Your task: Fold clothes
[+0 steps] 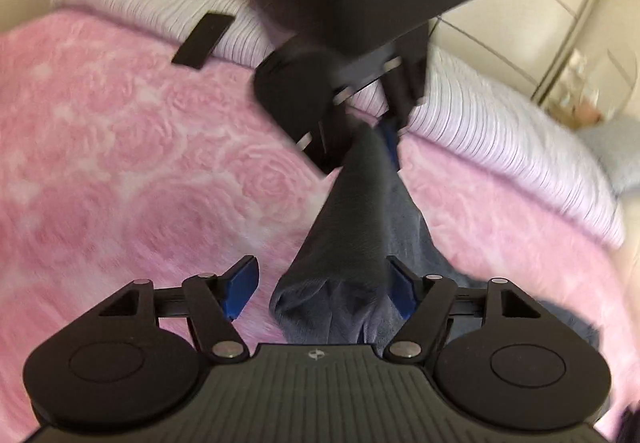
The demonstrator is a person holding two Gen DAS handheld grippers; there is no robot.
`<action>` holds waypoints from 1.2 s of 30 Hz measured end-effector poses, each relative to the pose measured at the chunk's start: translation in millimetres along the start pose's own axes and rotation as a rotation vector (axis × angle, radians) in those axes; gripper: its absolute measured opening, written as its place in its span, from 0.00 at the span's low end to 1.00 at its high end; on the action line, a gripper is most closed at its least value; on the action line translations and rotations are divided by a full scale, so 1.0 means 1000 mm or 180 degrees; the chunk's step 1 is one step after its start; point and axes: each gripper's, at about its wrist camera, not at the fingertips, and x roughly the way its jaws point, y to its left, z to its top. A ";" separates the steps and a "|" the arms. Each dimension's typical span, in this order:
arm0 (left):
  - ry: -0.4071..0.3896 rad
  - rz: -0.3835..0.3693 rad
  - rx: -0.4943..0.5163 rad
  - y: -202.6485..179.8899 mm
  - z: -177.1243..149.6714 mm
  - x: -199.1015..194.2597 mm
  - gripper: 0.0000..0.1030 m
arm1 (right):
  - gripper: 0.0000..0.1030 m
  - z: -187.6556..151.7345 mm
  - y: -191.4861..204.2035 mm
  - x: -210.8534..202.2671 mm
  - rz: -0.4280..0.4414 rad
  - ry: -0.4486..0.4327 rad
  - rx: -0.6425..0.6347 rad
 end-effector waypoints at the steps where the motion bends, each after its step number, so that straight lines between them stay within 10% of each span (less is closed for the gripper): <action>1: 0.0007 0.0005 0.0009 0.006 0.005 -0.003 0.17 | 0.47 -0.002 -0.007 0.002 -0.0010 -0.0037 0.0046; 6: -0.0013 0.0153 0.0015 0.038 0.037 -0.015 0.17 | 0.13 -0.011 -0.065 -0.023 -0.0002 -0.0306 0.0567; 21: -0.0647 0.0671 -0.1228 0.161 0.203 0.032 0.34 | 0.12 -0.137 -0.375 -0.050 0.0011 -0.0520 0.2418; 27: -0.0583 0.0496 -0.1871 0.148 0.188 0.045 0.41 | 0.16 -0.263 -0.450 0.016 -0.0039 -0.0238 0.3905; 29: -0.0443 0.0360 -0.2011 0.133 0.177 0.051 0.41 | 0.37 -0.298 -0.451 0.031 -0.0022 -0.0096 0.4405; 36: -0.0017 0.0112 -0.2229 0.073 0.142 0.042 0.42 | 0.46 -0.313 -0.421 -0.006 -0.0306 -0.0228 0.4737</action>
